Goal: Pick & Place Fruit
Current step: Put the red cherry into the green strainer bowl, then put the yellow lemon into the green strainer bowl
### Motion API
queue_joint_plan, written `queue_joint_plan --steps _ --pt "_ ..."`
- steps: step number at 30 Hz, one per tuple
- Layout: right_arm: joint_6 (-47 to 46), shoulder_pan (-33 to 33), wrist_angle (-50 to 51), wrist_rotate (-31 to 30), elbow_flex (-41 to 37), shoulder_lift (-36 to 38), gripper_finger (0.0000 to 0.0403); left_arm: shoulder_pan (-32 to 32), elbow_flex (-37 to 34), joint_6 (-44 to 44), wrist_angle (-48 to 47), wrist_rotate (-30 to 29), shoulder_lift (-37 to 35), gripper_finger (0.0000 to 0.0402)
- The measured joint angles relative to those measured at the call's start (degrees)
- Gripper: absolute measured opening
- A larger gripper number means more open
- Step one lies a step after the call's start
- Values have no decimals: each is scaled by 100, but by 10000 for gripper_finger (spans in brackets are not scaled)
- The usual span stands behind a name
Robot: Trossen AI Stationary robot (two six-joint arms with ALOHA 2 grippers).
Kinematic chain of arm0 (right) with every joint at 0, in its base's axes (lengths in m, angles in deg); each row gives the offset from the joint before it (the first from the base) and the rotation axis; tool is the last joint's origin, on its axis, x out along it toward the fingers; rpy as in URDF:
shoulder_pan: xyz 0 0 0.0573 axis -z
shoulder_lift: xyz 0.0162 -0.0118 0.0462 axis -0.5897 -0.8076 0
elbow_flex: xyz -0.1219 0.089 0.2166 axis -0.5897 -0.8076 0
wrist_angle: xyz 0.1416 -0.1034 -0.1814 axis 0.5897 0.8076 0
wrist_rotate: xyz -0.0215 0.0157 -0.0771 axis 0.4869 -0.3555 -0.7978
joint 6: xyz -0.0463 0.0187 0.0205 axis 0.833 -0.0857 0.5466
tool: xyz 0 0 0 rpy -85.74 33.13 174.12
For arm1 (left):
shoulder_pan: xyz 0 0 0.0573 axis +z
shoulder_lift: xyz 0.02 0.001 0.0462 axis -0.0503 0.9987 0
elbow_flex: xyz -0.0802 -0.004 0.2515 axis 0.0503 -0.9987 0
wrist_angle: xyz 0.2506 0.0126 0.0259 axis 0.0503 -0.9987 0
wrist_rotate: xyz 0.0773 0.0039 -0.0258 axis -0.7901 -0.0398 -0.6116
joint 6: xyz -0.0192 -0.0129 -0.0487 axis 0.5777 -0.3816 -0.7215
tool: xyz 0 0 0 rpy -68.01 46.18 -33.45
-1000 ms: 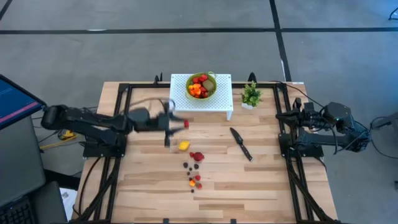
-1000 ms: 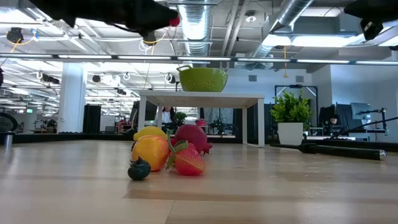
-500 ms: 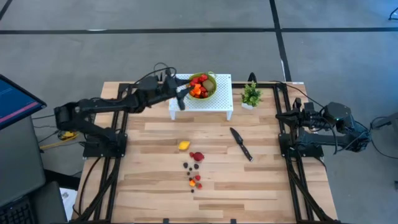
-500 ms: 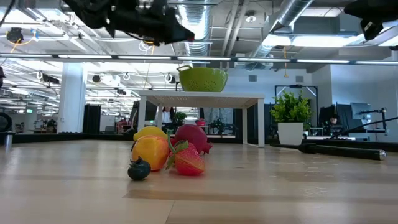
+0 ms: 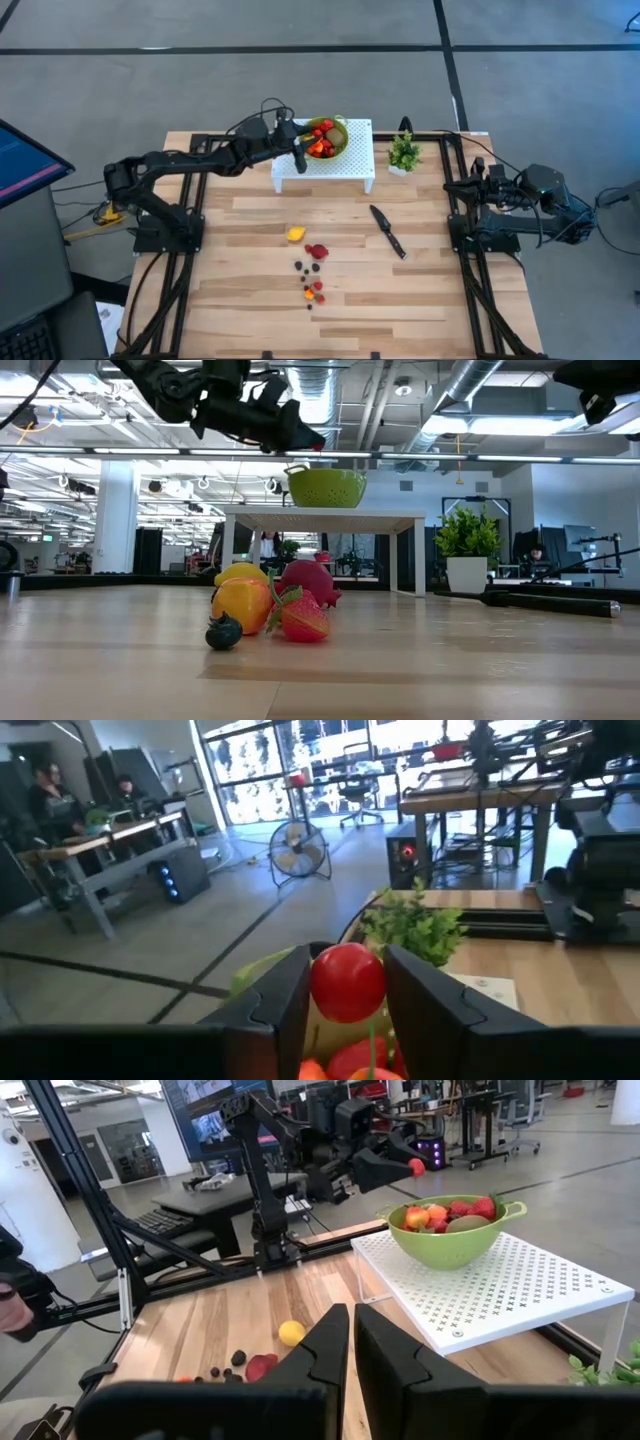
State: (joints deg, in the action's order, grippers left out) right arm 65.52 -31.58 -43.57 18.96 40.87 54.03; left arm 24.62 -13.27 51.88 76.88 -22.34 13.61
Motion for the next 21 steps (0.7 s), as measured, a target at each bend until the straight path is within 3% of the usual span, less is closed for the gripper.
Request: queue_joint_plan --steps 7,12,21 --pt "1 1 0 0 -2 0 17 -74 -1 232 66 12 -58 168" --pt "2 2 0 0 -2 0 17 -328 -2 231 76 49 -642 195" --pt "2 0 0 0 -1 0 17 -1128 -484 -1207 -84 47 -1960 202"
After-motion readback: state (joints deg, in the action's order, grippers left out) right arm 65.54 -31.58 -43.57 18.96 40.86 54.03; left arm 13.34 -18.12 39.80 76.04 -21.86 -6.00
